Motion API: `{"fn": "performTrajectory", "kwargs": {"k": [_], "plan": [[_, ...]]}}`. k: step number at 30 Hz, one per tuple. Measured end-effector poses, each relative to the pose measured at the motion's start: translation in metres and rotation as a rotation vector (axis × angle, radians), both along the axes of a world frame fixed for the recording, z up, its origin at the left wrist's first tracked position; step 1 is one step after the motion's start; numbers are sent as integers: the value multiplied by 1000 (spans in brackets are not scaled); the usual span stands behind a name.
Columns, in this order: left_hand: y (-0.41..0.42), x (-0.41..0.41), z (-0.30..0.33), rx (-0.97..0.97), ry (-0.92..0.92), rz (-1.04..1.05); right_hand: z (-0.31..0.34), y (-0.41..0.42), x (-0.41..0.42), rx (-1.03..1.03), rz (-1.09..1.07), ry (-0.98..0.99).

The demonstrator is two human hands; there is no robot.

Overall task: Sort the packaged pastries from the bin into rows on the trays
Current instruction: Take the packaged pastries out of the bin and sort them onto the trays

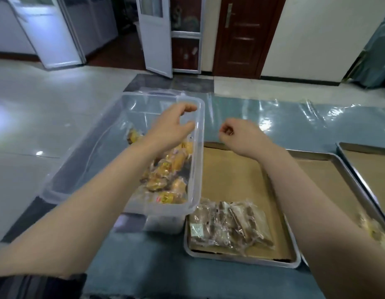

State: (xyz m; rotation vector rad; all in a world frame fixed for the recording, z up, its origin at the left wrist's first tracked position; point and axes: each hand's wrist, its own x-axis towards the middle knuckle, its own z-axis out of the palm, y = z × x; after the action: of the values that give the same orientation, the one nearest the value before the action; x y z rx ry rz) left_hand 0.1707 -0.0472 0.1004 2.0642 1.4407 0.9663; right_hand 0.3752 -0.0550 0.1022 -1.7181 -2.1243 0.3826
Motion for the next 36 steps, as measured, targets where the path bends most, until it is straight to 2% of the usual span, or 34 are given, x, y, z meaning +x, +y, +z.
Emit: {"fn": "performTrajectory", "kwargs": {"k": [6, 11, 19, 22, 26, 29, 32, 36], "plan": [[29, -95, -12, -74, 132, 122, -11, 29, -82, -50, 130, -7], [54, -141, -42, -213, 315, 149, -32, 53, -131, -202, 188, -97], [77, -162, -96, -562, 568, -4, -66, 72, -185, -549, 312, -504], [87, -164, -107, -606, 633, -6, -68, 74, -197, -613, 315, -540], [92, -168, -122, -677, 805, -46, -91, 79, -219, -581, 343, -555], [97, -166, -128, -616, 842, -37, -108, 74, -237, -590, 455, -598], [107, -163, -122, -455, 687, 93, -125, 66, -246, -598, 549, -635], [121, -163, -125, -260, 523, 268, -141, 62, -246, -669, 570, -669]]}}
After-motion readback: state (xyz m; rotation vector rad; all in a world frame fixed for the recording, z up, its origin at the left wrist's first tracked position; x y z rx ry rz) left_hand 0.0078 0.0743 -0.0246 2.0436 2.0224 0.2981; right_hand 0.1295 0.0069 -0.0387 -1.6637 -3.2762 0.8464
